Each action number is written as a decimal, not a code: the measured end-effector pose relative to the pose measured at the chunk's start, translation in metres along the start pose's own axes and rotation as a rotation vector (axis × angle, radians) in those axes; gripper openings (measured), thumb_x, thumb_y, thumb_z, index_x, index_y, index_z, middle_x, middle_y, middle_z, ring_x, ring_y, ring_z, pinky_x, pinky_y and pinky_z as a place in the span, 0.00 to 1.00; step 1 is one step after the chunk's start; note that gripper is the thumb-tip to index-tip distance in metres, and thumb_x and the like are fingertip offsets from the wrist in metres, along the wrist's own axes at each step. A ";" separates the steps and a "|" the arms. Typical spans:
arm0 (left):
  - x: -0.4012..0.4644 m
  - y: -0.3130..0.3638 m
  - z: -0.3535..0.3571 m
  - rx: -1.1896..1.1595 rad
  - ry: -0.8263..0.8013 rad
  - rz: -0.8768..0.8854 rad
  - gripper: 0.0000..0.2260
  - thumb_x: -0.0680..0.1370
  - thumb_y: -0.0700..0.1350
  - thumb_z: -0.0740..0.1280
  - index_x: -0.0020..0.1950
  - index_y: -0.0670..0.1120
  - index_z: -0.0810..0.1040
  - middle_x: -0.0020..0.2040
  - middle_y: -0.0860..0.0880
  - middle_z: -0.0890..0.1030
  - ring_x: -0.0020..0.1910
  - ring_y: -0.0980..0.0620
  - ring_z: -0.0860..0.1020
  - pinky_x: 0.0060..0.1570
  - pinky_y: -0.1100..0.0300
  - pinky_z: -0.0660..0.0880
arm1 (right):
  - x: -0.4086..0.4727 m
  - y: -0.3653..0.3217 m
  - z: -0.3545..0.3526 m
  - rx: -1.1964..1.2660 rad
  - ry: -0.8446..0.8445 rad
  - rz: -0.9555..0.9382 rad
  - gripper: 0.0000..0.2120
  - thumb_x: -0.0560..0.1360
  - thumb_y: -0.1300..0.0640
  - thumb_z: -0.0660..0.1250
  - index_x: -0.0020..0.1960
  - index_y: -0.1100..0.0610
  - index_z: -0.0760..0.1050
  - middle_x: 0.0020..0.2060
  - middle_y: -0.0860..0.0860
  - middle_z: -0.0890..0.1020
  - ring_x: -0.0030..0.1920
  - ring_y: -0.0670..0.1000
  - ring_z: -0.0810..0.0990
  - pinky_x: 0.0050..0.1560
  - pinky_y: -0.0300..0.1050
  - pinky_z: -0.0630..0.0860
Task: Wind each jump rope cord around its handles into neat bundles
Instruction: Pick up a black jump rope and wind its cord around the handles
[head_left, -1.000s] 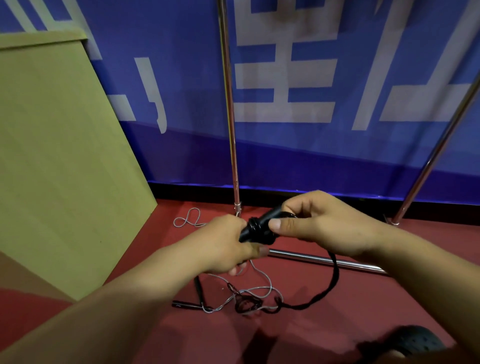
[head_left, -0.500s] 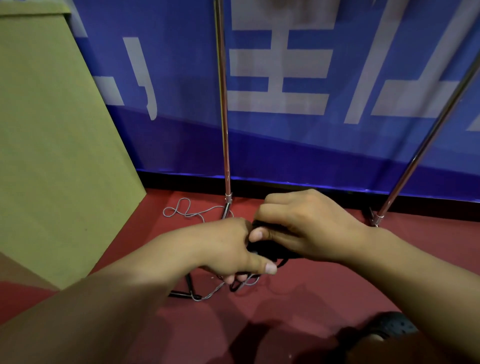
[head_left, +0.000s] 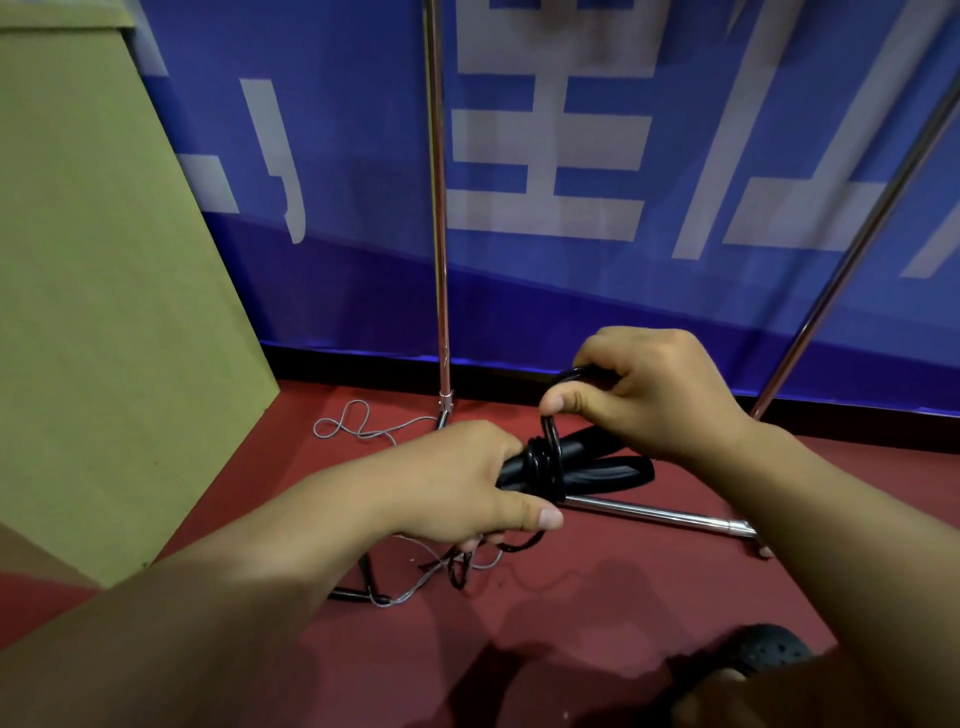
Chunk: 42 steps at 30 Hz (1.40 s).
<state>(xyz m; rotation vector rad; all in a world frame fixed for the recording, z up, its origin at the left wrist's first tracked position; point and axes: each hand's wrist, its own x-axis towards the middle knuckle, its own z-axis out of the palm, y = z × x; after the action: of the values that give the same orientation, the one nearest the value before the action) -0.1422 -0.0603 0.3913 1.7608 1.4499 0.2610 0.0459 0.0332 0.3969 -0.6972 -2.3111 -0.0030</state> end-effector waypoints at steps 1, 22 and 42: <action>0.000 0.000 0.000 -0.001 0.003 -0.002 0.15 0.75 0.55 0.73 0.46 0.44 0.77 0.32 0.51 0.80 0.26 0.53 0.78 0.33 0.60 0.75 | 0.000 0.002 -0.001 -0.017 0.044 -0.038 0.33 0.71 0.27 0.60 0.34 0.58 0.76 0.27 0.49 0.75 0.28 0.53 0.74 0.25 0.51 0.71; -0.006 0.002 0.002 0.106 0.405 0.309 0.08 0.73 0.60 0.73 0.43 0.60 0.76 0.29 0.56 0.71 0.30 0.57 0.69 0.35 0.56 0.70 | 0.001 0.004 -0.002 0.994 -0.535 0.720 0.27 0.69 0.36 0.73 0.48 0.61 0.79 0.45 0.59 0.80 0.46 0.56 0.77 0.54 0.58 0.75; 0.010 -0.037 -0.012 -0.192 0.778 -0.056 0.11 0.76 0.55 0.72 0.42 0.49 0.77 0.28 0.52 0.80 0.29 0.49 0.80 0.37 0.48 0.79 | 0.000 -0.043 0.020 1.002 -0.368 1.091 0.04 0.80 0.58 0.64 0.46 0.56 0.74 0.31 0.51 0.75 0.28 0.47 0.72 0.30 0.42 0.72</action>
<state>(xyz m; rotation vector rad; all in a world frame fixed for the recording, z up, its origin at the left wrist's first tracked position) -0.1735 -0.0463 0.3700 1.5159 1.9145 1.1096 0.0119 0.0002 0.3905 -1.3090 -1.5757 1.7210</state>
